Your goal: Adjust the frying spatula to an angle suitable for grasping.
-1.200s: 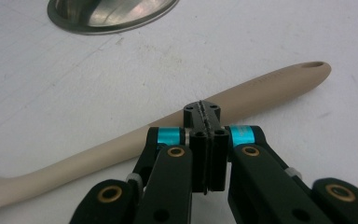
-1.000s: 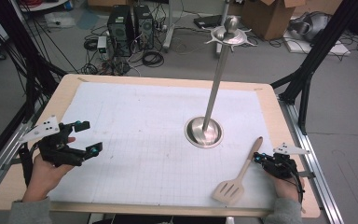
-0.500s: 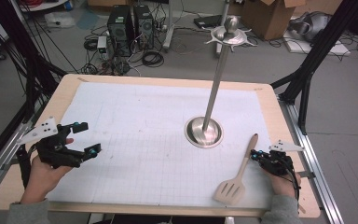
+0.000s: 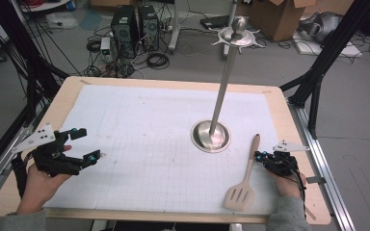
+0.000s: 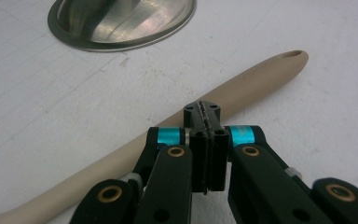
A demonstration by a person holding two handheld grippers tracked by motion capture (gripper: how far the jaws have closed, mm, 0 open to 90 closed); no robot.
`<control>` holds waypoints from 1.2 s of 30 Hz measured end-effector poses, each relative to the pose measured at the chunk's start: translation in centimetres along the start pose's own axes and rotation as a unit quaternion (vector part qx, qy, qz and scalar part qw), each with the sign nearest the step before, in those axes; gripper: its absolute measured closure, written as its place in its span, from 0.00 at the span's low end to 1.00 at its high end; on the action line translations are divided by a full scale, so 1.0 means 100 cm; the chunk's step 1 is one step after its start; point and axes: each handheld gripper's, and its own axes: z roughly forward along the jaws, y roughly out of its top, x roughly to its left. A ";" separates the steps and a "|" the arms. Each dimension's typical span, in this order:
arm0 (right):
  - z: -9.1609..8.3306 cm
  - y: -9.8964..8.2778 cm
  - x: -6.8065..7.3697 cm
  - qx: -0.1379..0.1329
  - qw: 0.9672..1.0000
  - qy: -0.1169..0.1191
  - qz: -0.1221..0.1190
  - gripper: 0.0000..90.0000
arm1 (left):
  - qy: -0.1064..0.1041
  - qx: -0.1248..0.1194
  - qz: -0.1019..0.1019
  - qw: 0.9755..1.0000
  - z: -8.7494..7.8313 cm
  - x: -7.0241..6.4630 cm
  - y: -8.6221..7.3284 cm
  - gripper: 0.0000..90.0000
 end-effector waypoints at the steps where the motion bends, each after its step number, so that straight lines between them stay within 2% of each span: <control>1: 0.001 0.001 0.000 -0.001 1.000 0.001 -0.001 1.00 | 0.002 -0.001 -0.001 1.000 -0.001 0.000 0.000 0.03; 16: 0.013 0.010 0.003 0.004 1.000 0.017 -0.011 1.00 | 0.012 0.003 -0.001 1.000 -0.010 -0.001 -0.004 0.03; 28: 0.029 0.022 0.008 0.004 0.999 0.034 -0.025 1.00 | 0.031 0.004 -0.007 0.999 -0.024 -0.002 -0.009 0.03; 36: 0.032 0.024 0.011 0.006 0.999 0.033 -0.029 1.00 | 0.029 0.004 -0.006 1.000 -0.024 -0.002 -0.010 0.03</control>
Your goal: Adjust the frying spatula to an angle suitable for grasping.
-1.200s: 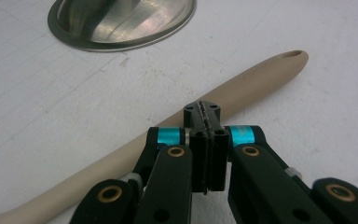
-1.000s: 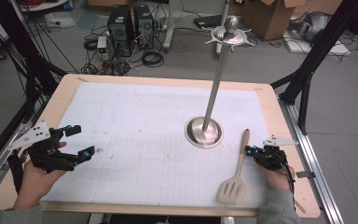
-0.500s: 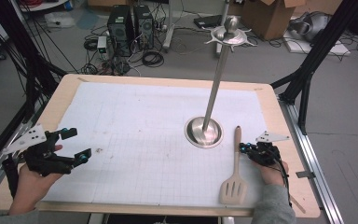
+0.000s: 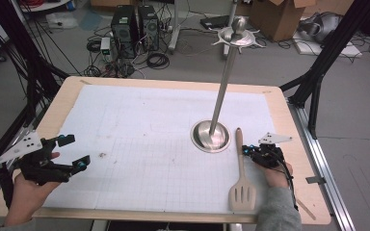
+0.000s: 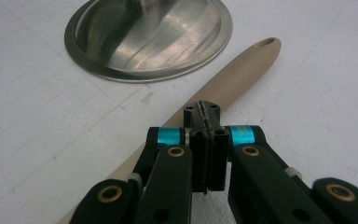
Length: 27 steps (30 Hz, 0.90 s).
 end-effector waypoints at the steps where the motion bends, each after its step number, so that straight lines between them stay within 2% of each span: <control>1: -0.001 0.000 0.001 0.000 1.000 0.000 0.001 1.00 | -0.001 0.000 -0.001 1.000 0.001 0.000 0.000 0.03; 7: -0.012 0.002 0.005 -0.020 1.000 0.003 -0.002 1.00 | -0.006 -0.002 0.000 1.000 0.004 0.001 0.002 0.03; 14: -0.021 0.002 0.016 -0.025 0.999 0.025 -0.015 1.00 | -0.017 -0.003 0.002 1.000 0.012 0.001 0.005 0.03; 19: -0.022 0.001 0.025 -0.011 0.999 0.043 -0.030 1.00 | -0.023 0.001 0.004 1.000 0.018 0.003 0.007 0.03; 27: -0.018 -0.002 0.038 0.013 0.995 0.074 -0.058 1.00 | -0.031 0.002 0.005 1.000 0.026 0.003 0.008 0.03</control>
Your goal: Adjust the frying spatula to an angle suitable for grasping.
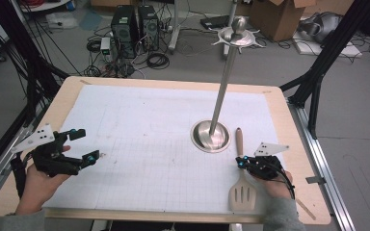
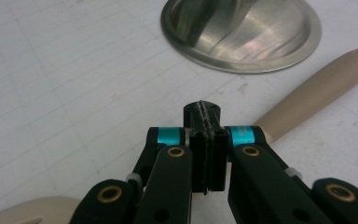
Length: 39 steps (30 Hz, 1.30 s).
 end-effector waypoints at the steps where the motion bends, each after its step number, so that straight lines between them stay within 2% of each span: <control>1: 0.001 0.000 0.001 0.003 1.000 0.003 -0.001 1.00 | 0.000 -0.001 0.000 1.000 0.001 0.000 0.000 0.03; 20: 0.006 -0.003 0.010 0.036 0.999 0.027 -0.008 1.00 | -0.001 0.001 -0.003 1.000 0.003 0.003 0.000 0.03; 26: 0.006 -0.002 0.013 0.054 0.998 0.015 -0.019 1.00 | -0.002 0.000 -0.004 1.000 0.004 0.003 0.000 0.03; 39: 0.002 -0.006 0.015 0.056 0.998 0.027 -0.008 1.00 | -0.005 0.004 -0.002 1.000 0.008 0.004 0.000 0.03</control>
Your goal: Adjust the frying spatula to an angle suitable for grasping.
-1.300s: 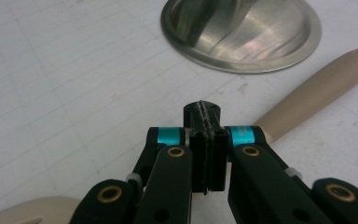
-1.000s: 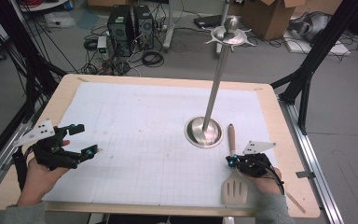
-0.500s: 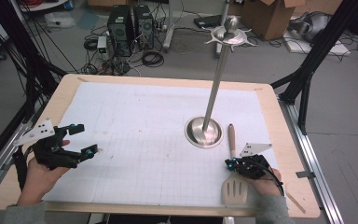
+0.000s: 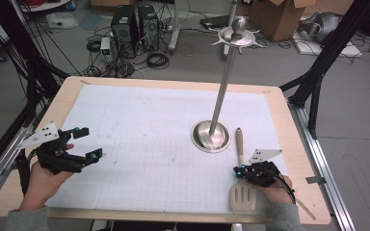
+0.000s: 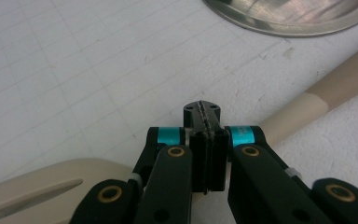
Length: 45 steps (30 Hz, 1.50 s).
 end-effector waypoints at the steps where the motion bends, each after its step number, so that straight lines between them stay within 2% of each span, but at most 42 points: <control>1: 0.000 0.000 0.000 0.000 1.000 0.001 0.002 1.00 | -0.001 0.000 0.000 1.000 0.001 0.000 0.000 0.03; 27: -0.012 -0.009 -0.001 -0.010 1.000 0.002 0.013 1.00 | -0.008 0.001 -0.002 1.000 0.007 0.000 0.000 0.03; 39: -0.014 -0.007 0.000 0.007 1.000 -0.012 -0.002 1.00 | -0.009 0.002 -0.001 1.000 0.007 0.000 0.000 0.03; 45: -0.017 -0.012 -0.003 0.000 1.000 -0.015 0.004 1.00 | -0.009 0.001 -0.001 1.000 0.007 0.000 0.000 0.03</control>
